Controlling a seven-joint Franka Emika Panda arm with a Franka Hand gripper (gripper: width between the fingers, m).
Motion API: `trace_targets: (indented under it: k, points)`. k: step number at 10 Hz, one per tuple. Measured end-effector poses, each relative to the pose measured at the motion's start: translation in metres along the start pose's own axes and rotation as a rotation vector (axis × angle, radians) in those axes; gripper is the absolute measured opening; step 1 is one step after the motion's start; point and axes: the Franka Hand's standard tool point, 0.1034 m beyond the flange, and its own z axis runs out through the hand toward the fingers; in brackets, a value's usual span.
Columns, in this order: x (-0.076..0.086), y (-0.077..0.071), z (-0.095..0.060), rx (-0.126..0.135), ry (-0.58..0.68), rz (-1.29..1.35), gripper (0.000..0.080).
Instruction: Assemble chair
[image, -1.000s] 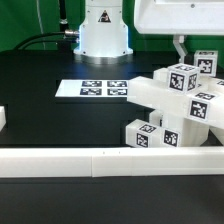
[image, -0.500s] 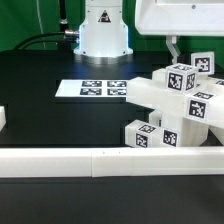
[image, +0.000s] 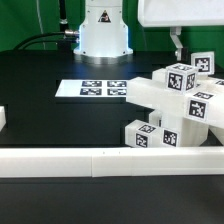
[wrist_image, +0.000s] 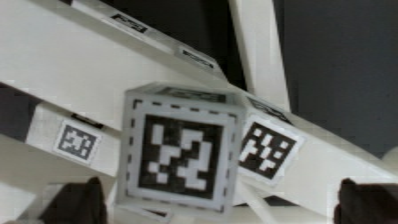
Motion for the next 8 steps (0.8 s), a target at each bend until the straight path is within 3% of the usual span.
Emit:
trace_targets:
  k: [3,5,8]
  points:
    - [-0.002,-0.003,0.004,-0.014,0.003,-0.249,0.0649]
    - [-0.011,-0.018,0.004,-0.029,0.015,-0.470,0.0649]
    - [-0.010,-0.012,0.006,-0.033,0.012,-0.660,0.0649]
